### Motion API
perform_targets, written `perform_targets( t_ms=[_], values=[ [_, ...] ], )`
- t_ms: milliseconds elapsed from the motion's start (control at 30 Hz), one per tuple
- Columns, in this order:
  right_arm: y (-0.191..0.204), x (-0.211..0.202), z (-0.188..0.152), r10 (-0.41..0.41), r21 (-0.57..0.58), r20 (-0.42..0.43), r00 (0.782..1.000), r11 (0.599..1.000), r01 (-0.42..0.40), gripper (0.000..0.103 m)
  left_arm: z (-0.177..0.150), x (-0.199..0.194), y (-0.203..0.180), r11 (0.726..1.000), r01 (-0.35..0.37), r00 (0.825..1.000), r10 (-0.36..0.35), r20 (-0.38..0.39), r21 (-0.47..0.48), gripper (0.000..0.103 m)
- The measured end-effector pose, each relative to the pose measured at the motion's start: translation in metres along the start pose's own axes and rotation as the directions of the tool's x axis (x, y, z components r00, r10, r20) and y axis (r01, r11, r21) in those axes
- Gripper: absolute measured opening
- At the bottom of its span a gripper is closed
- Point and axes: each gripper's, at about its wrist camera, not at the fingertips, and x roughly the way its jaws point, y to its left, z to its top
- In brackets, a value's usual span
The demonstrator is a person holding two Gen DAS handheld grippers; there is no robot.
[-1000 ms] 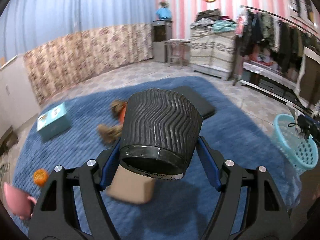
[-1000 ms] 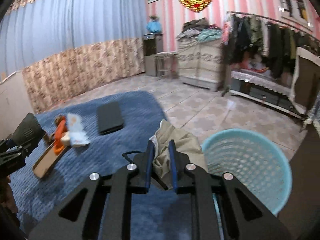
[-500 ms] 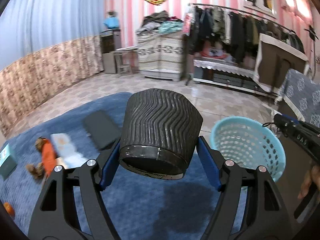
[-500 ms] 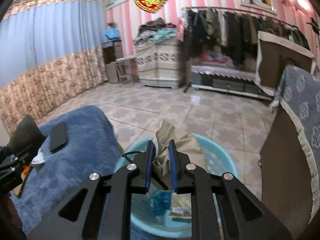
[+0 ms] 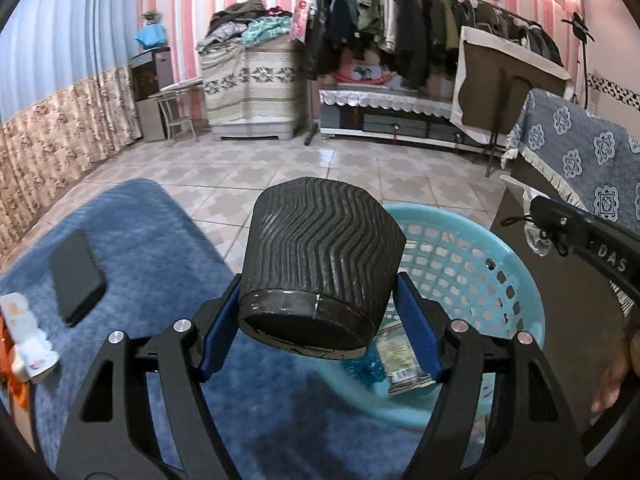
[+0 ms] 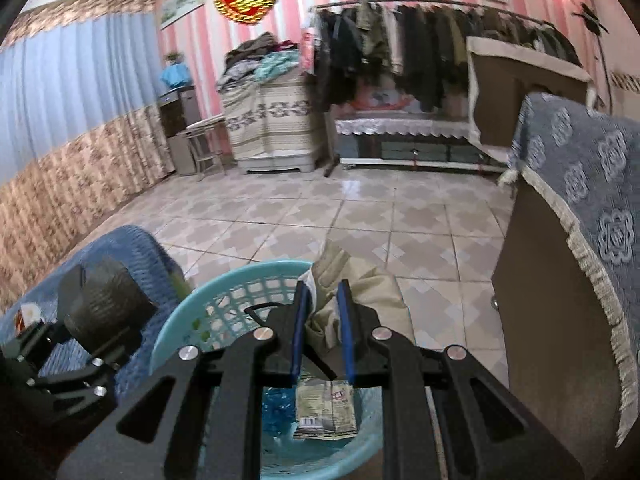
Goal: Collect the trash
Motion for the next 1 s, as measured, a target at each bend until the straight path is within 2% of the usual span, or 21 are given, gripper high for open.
perform_targets(
  t_ms=[167, 267, 333, 567, 733, 867, 1000],
  values=[
    [-0.004, 0.006, 0.0, -0.008, 0.01, -0.007, 1.0, 1.0, 0.008, 0.016, 0.004, 0.017, -0.015, 0.999, 0.044, 0.999, -0.044, -0.006, 0.021, 0.073],
    [-0.004, 0.009, 0.001, -0.009, 0.01, -0.011, 1.0, 1.0, 0.009, 0.016, 0.008, 0.013, -0.016, 1.0, 0.019, 1.0, -0.019, 0.022, 0.024, 0.09],
    [-0.004, 0.009, 0.001, -0.006, 0.006, -0.008, 1.0, 1.0, 0.006, 0.016, 0.009, 0.008, -0.011, 1.0, 0.016, 0.999, -0.017, 0.037, 0.016, 0.091],
    [0.013, 0.013, -0.001, 0.016, -0.022, -0.008, 1.0, 1.0, -0.016, 0.016, 0.011, -0.01, 0.034, 0.994, -0.101, 0.993, 0.103, 0.061, -0.049, 0.097],
    [0.033, 0.018, -0.006, 0.037, -0.047, -0.026, 0.999, 0.998, -0.038, 0.017, 0.008, -0.017, 0.067, 0.984, -0.148, 0.987, 0.153, 0.053, -0.097, 0.097],
    [0.044, 0.027, -0.008, 0.039, -0.04, -0.046, 0.998, 0.998, -0.041, 0.028, 0.005, -0.02, 0.083, 0.976, -0.178, 0.982, 0.185, 0.041, -0.123, 0.097],
    [0.046, 0.028, -0.009, 0.012, -0.036, -0.05, 0.999, 0.999, -0.014, 0.05, 0.0, -0.025, 0.098, 0.969, -0.195, 0.979, 0.202, 0.028, -0.152, 0.097]
  ],
)
